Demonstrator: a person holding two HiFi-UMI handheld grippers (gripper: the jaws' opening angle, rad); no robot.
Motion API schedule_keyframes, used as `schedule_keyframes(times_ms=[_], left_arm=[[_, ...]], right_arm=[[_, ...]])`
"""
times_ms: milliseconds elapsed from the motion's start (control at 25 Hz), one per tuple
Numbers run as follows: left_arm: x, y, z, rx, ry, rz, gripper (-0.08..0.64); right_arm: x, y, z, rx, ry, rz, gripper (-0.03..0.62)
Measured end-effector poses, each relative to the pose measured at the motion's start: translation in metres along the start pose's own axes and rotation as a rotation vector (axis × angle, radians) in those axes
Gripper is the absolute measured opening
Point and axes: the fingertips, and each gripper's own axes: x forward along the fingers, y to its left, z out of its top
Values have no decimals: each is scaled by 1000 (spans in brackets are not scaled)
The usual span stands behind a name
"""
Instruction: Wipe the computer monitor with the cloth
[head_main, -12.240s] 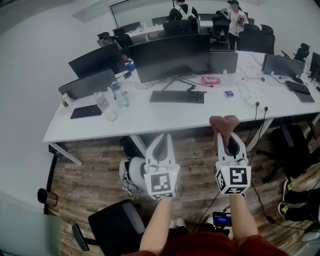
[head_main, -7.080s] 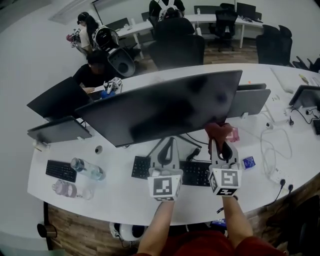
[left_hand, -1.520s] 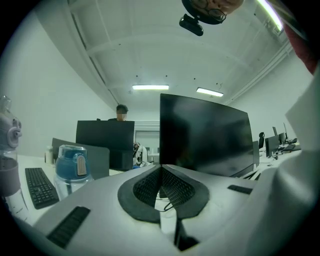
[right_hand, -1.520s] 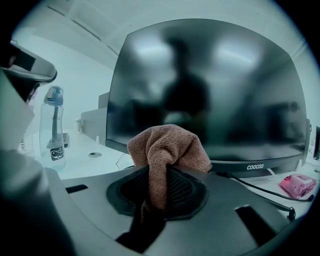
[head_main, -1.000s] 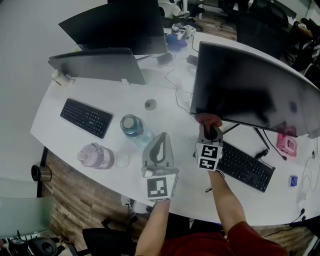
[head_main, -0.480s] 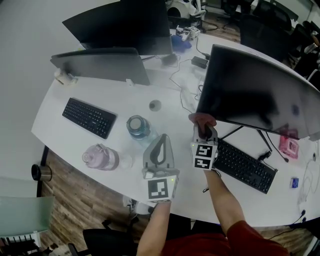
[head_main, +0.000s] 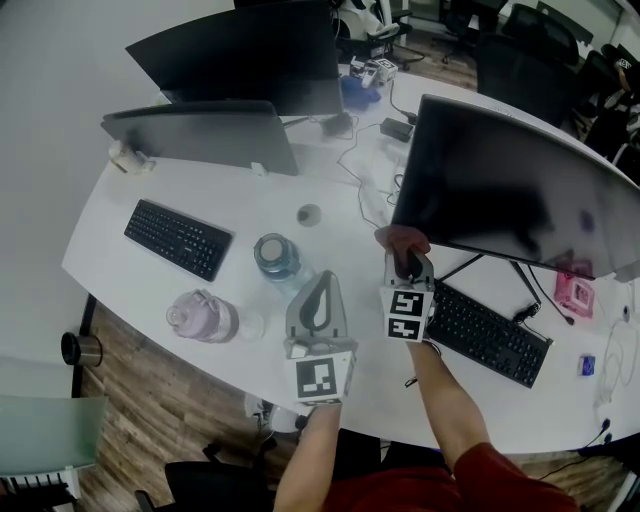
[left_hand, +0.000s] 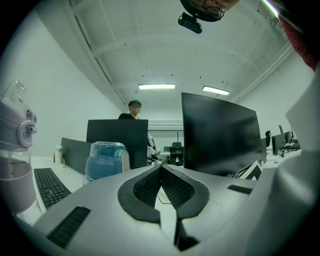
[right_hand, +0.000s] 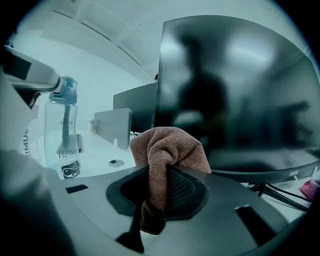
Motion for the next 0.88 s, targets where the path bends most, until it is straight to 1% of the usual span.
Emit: schedule_keyframes(times_ms=[160,320,400,560,680,800,880], left_arm=[[0,0,3,23,-2,-4,28],[2,-3,11,7,-21,-7,28],[2,-6,13,18,-22,-14,28],[2,-11,21,14,-38,-21,28],[2,-12,24,40,-41,-29,28],[1,-12,33,21,-56,-25,28],[1,-13,32,51,-50,-37,28]], right_arm=[[-4,-1,15,20,-9,5,83],[-8,-2,37,-14,-39,0,83],[-11,-1,50,-31,-61,-1,83],[-17,-1,74,-26,-102,7,83],[-22,-3,88,-25,-122,5,83],[-28,-4,102,-32,-140,-2,83],[-32,-6,115,-41,-154,-5,83]])
